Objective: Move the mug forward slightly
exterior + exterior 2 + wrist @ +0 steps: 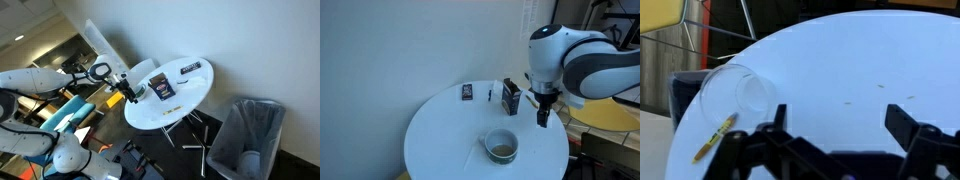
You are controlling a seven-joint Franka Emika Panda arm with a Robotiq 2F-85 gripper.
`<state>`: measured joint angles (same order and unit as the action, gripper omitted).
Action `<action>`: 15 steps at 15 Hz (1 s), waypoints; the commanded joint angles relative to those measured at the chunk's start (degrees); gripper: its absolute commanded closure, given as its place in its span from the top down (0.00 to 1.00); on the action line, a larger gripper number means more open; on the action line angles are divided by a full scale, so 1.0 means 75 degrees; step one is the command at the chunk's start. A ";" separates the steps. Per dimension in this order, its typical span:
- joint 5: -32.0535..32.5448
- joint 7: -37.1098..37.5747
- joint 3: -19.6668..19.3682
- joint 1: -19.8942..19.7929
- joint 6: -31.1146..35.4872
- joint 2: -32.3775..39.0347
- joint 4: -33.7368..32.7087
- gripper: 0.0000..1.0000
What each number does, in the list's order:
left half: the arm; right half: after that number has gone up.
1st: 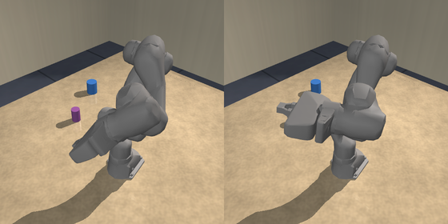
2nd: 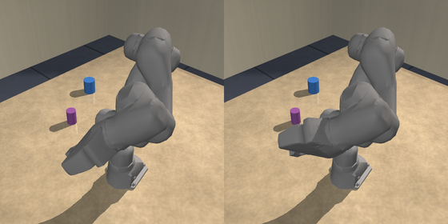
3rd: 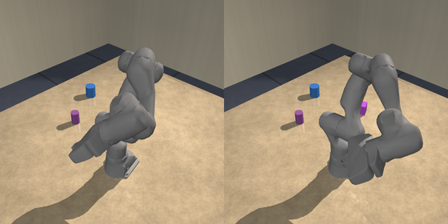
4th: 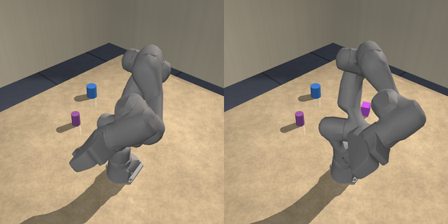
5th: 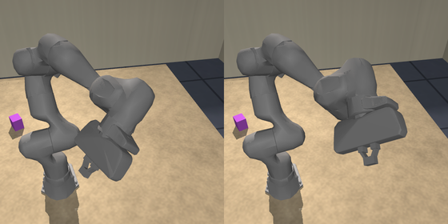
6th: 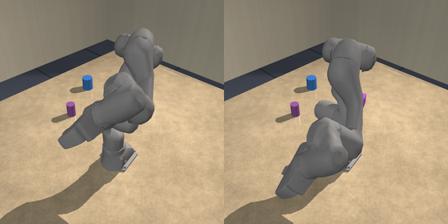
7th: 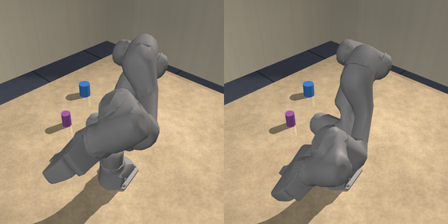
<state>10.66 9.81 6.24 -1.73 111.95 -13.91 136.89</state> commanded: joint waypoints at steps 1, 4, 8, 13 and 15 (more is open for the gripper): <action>0.0028 0.0026 -0.0125 0.0133 -0.0017 0.0006 -0.0010 1.00; 0.0028 0.0026 -0.0125 0.0133 -0.0017 0.0006 -0.0010 1.00; 0.0028 0.0026 -0.0125 0.0133 -0.0017 0.0006 -0.0010 1.00; -0.0002 0.0069 -0.0140 0.0135 0.0042 0.0008 -0.0016 1.00; -0.0160 0.0348 -0.0206 0.0093 0.0319 -0.0019 -0.0026 1.00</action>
<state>10.53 10.07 5.87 -1.53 112.14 -13.90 136.89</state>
